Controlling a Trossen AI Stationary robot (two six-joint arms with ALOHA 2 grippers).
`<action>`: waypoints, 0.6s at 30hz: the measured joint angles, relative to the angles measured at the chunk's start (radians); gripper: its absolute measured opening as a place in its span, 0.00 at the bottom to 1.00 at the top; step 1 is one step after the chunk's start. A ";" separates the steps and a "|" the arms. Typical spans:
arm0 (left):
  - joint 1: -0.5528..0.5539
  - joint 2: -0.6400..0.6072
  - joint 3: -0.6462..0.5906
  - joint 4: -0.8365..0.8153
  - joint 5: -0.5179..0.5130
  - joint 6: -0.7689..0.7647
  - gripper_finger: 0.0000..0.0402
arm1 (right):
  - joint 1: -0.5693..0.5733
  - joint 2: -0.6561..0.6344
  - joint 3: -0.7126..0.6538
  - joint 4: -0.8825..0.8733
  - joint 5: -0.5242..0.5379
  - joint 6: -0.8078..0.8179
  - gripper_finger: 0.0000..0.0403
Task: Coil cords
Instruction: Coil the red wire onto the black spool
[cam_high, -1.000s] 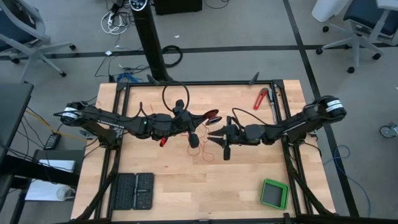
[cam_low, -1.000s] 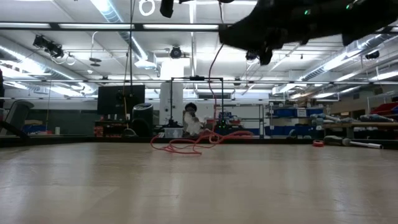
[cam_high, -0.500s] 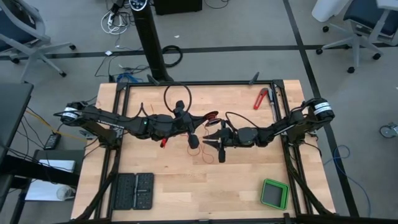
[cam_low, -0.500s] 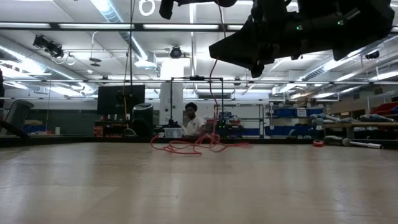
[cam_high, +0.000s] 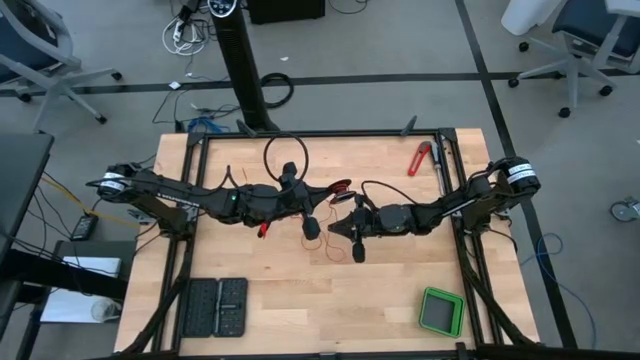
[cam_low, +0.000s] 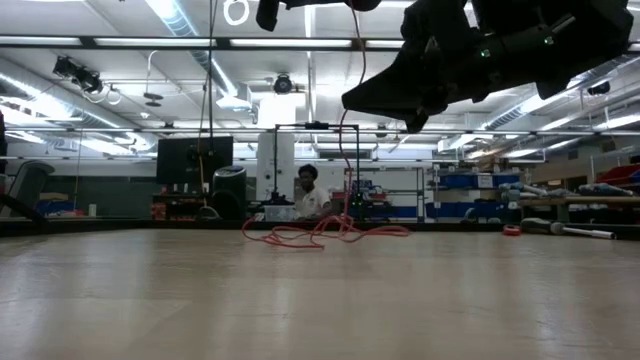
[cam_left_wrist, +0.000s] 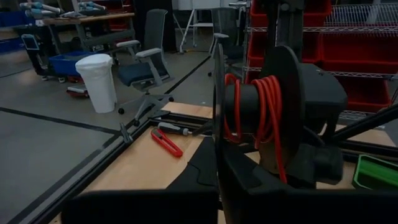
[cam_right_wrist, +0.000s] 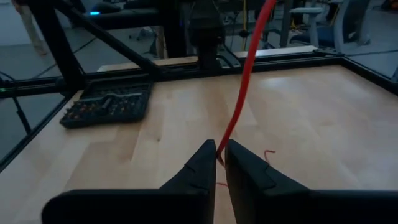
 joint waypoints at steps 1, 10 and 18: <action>0.000 0.000 0.000 0.000 0.000 0.000 0.00 | -0.002 -0.001 0.000 -0.001 0.000 0.001 0.09; 0.000 0.000 0.000 0.001 0.000 0.000 0.00 | -0.002 -0.002 0.000 -0.005 0.000 0.003 0.08; 0.000 0.000 0.000 0.001 0.000 0.000 0.00 | -0.003 -0.002 0.000 -0.025 0.018 0.009 0.01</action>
